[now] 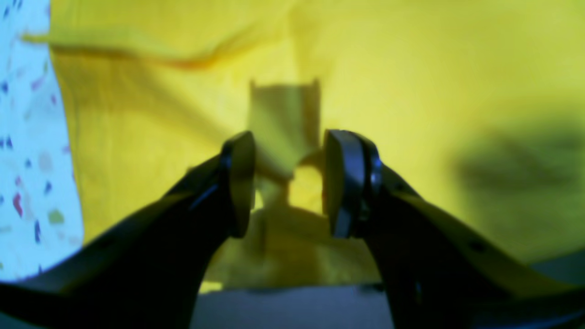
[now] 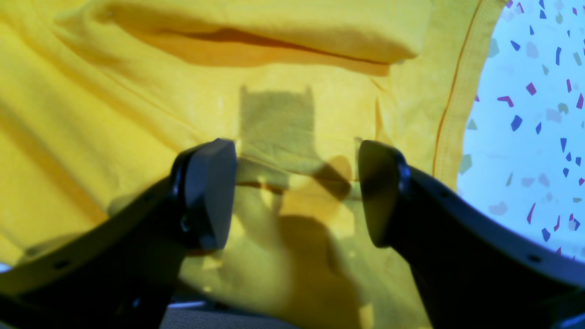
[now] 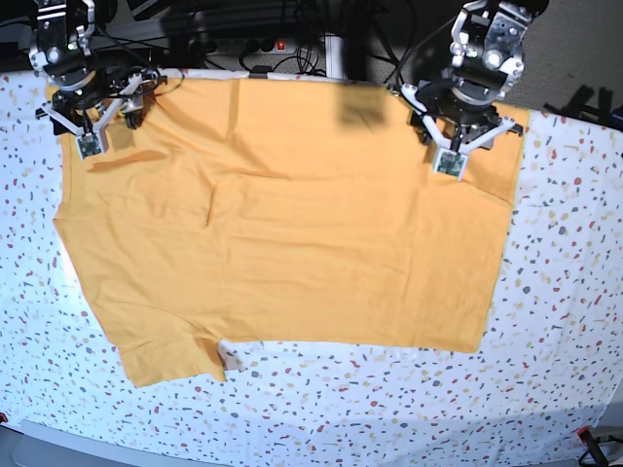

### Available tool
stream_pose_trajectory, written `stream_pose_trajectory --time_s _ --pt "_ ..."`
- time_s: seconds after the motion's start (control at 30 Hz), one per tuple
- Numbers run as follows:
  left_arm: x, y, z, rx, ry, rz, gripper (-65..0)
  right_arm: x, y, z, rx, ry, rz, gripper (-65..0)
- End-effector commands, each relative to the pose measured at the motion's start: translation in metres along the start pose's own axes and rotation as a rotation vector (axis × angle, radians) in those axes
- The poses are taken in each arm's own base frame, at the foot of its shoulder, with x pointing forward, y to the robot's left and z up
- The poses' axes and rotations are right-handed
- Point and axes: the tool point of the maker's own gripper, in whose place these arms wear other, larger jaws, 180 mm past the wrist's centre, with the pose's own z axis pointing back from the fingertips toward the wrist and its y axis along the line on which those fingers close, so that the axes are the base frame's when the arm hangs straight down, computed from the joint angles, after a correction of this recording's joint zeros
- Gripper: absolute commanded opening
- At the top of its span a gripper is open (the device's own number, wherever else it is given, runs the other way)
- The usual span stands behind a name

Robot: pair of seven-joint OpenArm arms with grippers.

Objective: Fold the T-shirt properly
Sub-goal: 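Release the shirt and move both grippers toward the shirt's side edges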

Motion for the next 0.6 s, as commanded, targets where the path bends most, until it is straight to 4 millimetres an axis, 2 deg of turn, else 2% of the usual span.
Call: stream_pose_trajectory --time_s 0.0,0.27,0.57 --pt "0.014 0.004 0.003 0.016 -0.056 -0.011 -40.1 -0.005 -0.007 0.003 -0.017 0.027 0.031 -23.2" --pt "0.018 0.013 0.004 0.068 -0.076 -0.065 -40.1 -0.008 -0.008 0.003 -0.018 0.045 0.035 -23.2" --pt "0.018 0.013 0.004 0.068 -0.075 -0.065 -40.1 -0.003 -0.028 0.006 -0.045 0.044 0.088 -23.2"
